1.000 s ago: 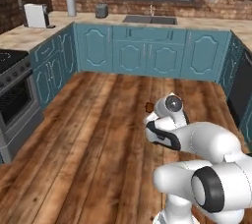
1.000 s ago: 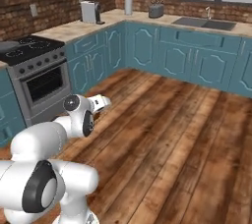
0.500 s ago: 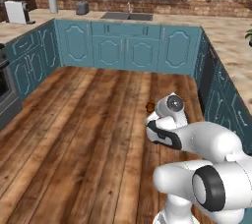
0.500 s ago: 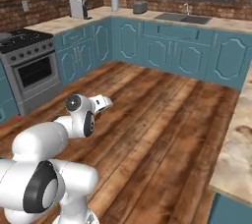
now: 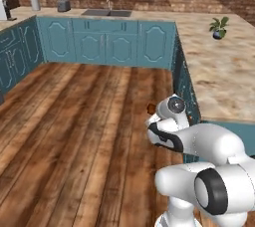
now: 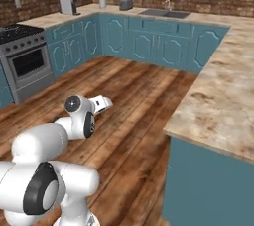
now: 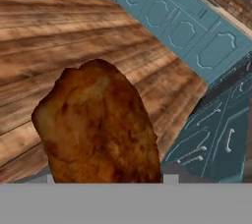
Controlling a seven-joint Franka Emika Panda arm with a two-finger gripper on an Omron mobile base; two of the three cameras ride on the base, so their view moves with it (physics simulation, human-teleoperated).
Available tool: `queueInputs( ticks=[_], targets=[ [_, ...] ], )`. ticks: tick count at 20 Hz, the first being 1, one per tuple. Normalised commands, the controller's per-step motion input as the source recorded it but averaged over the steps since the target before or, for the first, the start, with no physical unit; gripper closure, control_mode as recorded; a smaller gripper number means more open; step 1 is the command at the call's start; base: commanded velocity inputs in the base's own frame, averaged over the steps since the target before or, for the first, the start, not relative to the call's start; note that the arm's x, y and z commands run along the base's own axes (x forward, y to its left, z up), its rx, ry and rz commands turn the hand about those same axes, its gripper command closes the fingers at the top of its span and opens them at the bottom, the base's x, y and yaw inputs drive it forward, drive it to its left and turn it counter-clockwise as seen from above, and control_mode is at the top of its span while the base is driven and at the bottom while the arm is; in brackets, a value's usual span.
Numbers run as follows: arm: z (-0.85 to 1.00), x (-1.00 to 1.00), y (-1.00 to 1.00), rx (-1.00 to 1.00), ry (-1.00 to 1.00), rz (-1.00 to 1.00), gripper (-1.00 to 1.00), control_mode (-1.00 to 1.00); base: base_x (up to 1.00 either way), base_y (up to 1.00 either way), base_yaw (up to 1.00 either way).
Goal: Take the chicken drumsticks from the pan and place one on each plate on the dining counter.
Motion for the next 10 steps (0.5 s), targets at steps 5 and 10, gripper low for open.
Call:
queueInputs(
  ticks=[5, 10],
  targets=[
    [0.00, 0.00, 0.00, 0.00, 0.00, 0.00, 1.00, 1.00, -0.20, -1.00, -0.02],
    [0.00, 0.00, 0.00, 0.00, 0.00, 0.00, 1.00, 1.00, 0.00, -1.00, 0.00]
  ],
)
